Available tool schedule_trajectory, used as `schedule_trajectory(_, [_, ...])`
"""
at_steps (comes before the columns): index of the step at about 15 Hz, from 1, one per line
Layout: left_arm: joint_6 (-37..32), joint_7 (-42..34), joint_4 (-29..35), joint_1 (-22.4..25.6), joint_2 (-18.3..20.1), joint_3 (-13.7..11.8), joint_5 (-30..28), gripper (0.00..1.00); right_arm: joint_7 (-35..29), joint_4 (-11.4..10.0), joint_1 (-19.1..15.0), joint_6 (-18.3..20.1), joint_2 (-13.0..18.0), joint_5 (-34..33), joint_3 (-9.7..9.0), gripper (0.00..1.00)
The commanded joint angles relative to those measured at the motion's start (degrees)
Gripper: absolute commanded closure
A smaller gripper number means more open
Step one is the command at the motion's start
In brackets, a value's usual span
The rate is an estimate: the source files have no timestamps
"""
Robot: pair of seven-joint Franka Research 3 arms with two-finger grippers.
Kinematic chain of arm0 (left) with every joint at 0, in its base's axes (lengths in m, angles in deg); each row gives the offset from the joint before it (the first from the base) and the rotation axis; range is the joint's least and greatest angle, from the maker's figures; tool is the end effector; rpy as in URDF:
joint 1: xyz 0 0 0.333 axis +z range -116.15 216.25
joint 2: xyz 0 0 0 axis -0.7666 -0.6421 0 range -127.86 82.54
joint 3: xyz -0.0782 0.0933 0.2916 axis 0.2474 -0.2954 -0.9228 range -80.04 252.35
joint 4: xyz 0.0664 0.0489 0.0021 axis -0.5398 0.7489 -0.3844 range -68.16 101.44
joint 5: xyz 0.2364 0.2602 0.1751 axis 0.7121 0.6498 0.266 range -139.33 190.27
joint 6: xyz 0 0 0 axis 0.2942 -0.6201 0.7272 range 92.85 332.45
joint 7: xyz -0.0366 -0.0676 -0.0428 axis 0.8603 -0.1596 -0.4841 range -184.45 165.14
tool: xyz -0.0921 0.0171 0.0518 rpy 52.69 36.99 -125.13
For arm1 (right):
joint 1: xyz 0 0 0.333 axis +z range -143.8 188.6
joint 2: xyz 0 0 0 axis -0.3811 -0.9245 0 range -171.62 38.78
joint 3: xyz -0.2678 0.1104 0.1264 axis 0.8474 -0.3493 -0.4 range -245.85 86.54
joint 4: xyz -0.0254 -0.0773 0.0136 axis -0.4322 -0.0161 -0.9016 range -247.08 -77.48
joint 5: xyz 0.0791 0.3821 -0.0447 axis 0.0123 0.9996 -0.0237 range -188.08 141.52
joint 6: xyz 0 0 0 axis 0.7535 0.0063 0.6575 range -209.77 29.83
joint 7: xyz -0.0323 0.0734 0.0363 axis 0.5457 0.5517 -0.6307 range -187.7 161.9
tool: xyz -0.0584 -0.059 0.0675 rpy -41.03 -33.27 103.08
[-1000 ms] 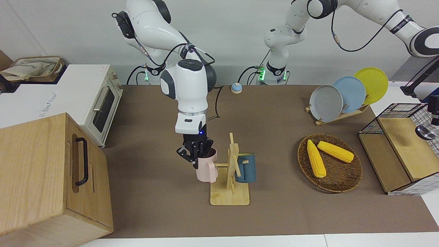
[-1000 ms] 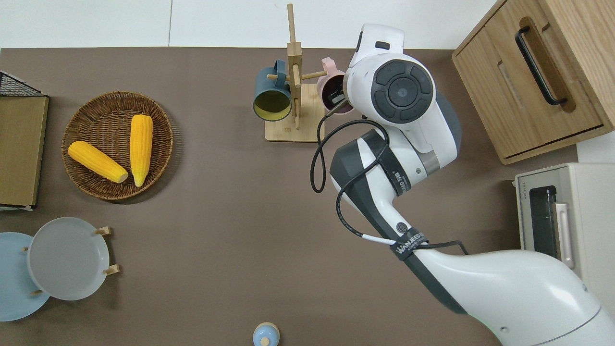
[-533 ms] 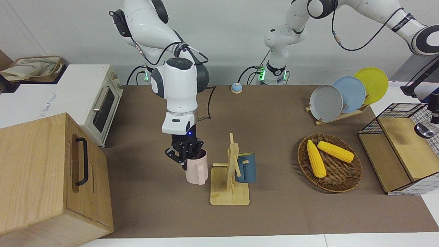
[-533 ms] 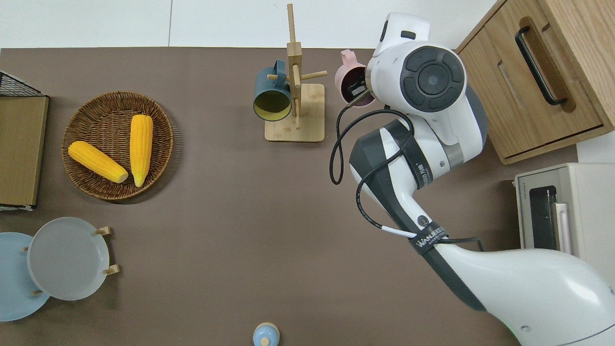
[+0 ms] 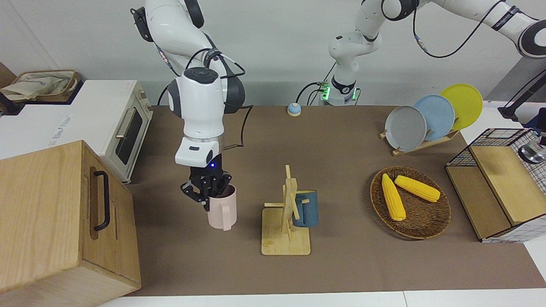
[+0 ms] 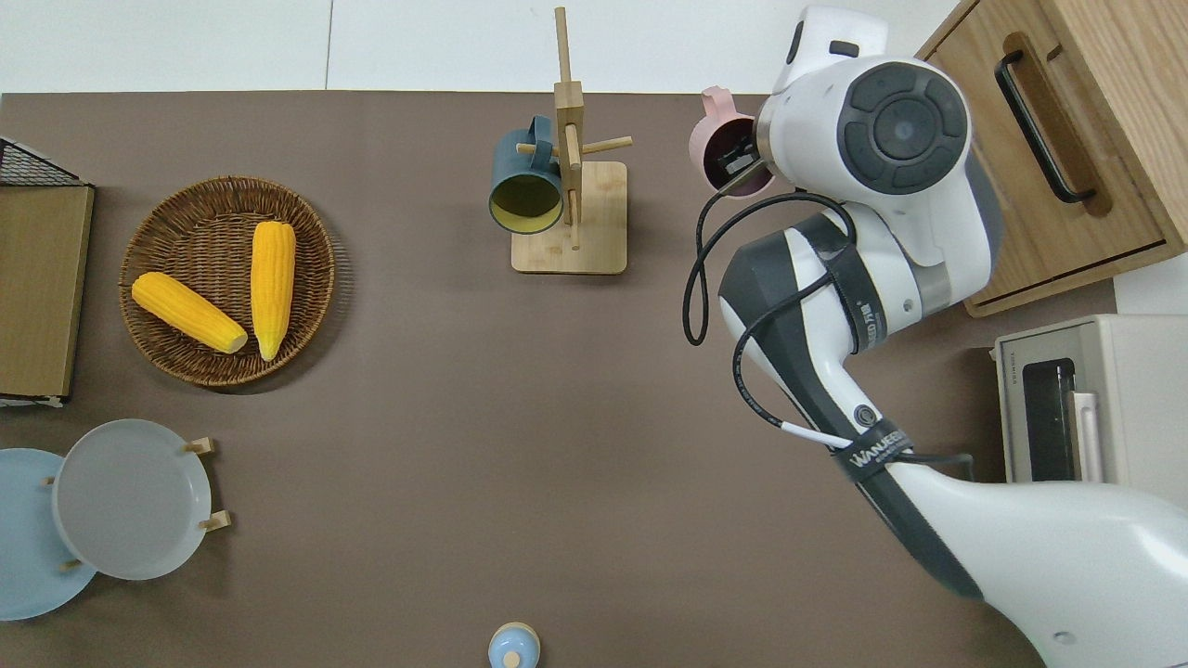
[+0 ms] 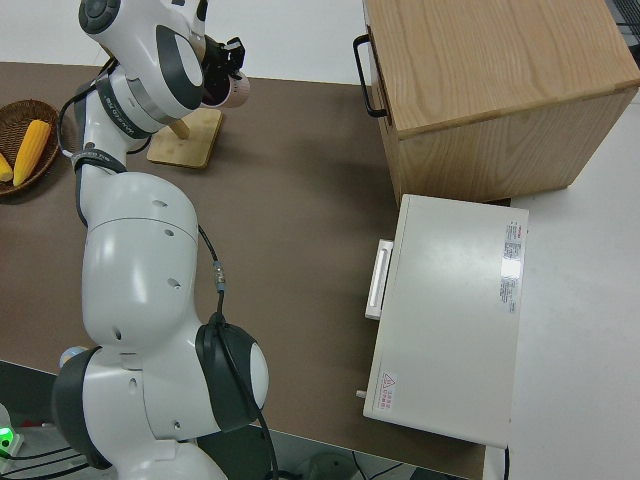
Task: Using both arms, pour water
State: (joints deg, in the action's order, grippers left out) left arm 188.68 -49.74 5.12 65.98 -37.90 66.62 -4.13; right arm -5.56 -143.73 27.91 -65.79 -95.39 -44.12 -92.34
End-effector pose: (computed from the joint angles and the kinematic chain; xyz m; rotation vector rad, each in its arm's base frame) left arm 0.5815 0.3457 0.6182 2.9503 0.0746 0.9357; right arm 0.7141 0.1768 0.5061 2.7860 0.7611 0.5274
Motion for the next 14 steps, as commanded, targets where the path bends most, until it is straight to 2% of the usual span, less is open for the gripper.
schedule_trajectory(1, [-2.3, 4.7, -0.4, -1.4, 3.4, 0.3, 4.5, 1.0, 1.4, -8.7, -2.5, 2.4, 6.8, 5.6, -0.06, 1.0])
schedule_trajectory(4, [-4.6, 8.5, -0.1, -2.8, 5.0, 0.3, 6.8, 1.0, 0.9, -9.9, -2.6, 11.7, 9.2, 11.6, 0.2, 1.0])
schedule_trajectory(7, [-5.6, 11.9, 1.1, -5.1, 7.1, 0.3, 10.3, 1.0, -3.5, -10.0, -2.1, 18.4, 10.2, 16.2, 0.2, 1.0])
schedule_trajectory(11, [-5.6, 15.6, 5.0, -7.9, 10.6, 0.3, 13.1, 1.0, -10.7, -9.9, -0.9, 25.4, 11.0, 23.4, -0.15, 1.0])
schedule_trajectory(14, [-5.7, 16.9, 7.6, -9.4, 12.9, 0.4, 14.6, 1.0, -17.7, -9.8, 0.0, 26.0, 11.4, 27.4, -0.85, 1.0])
